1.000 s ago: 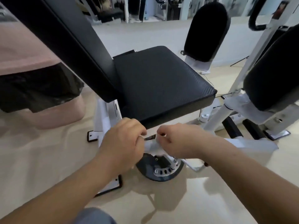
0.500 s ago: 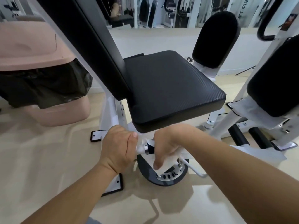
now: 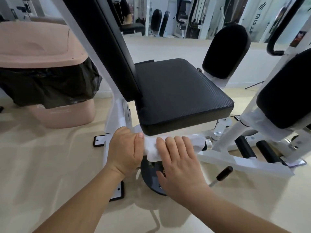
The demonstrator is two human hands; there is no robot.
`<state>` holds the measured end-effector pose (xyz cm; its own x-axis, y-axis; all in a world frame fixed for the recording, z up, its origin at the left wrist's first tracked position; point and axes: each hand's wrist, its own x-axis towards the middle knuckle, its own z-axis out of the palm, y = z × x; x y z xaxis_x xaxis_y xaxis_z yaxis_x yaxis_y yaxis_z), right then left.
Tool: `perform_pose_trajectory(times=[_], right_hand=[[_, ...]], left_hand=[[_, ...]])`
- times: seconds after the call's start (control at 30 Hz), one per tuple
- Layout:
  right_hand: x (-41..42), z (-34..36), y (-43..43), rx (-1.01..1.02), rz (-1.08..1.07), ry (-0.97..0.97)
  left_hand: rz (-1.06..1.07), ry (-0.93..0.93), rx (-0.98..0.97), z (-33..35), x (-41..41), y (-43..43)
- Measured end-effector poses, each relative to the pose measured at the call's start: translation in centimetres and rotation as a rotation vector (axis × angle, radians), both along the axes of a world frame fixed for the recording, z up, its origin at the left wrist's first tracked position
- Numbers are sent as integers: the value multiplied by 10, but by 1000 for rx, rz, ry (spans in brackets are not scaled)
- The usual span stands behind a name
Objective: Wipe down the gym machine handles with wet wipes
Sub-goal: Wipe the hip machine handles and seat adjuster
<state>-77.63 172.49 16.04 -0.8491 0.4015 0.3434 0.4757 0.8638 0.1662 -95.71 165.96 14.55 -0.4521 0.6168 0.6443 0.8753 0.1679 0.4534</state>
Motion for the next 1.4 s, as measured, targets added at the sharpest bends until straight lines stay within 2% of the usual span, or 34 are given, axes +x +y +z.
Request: perform_pose_trajectory(times=[0.07,0.17,0.27,0.37,0.43,0.5,0.63,0.73,0.8,0.87,0.97,1.03,1.1,1.17,1.2,1.27,1.3,1.33,1.4], right_hand=[[15,12,-1,-56,61,-40],[12,57,9,-247,100,-89],[-24,95,32,-333,18,-362],[-62,88,36,-341,-27,-539],[-66,63,29,-271,-91,-439],[-58,36,25,-59,-98,-231],[-52,5,27,176,-15,62],[-56,14,26,145,8,-14],[-62,35,29,-23,20,-232],[-74,56,38,-400,-12,-526],[-97,72,57,-959,-138,-830],[-104,79,62,-1084,-201,-995],[-103,83,58,-988,-181,-1003],[-92,77,46,-782,-125,-786],[-82,66,41,-599,-81,-613],[-58,40,32,-78,27,-254],[-48,31,31,69,97,-143],[-42,27,34,112,149,-97],[-36,31,48,80,208,-126]], left_hand=[[-9,-30,43,0,0,1],[-25,-26,114,0,-2,4],[-42,2,140,-4,-6,5],[-27,-22,93,-8,-7,5],[-16,-34,115,-9,-6,7],[-5,-18,159,-9,-6,9],[-22,8,170,-9,-5,9],[-32,0,187,-7,-5,9],[-24,4,184,-8,-5,8],[-22,5,155,-10,-7,8],[-34,13,114,-11,-10,7],[-57,12,82,-11,-12,5],[-65,12,65,-10,-13,4],[-68,7,78,-9,-13,4],[-75,2,87,-8,-12,4],[-87,-4,96,-7,-12,4],[-89,-8,94,-8,-12,4],[-91,-13,89,-9,-13,3],[-89,-14,72,-10,-14,1]])
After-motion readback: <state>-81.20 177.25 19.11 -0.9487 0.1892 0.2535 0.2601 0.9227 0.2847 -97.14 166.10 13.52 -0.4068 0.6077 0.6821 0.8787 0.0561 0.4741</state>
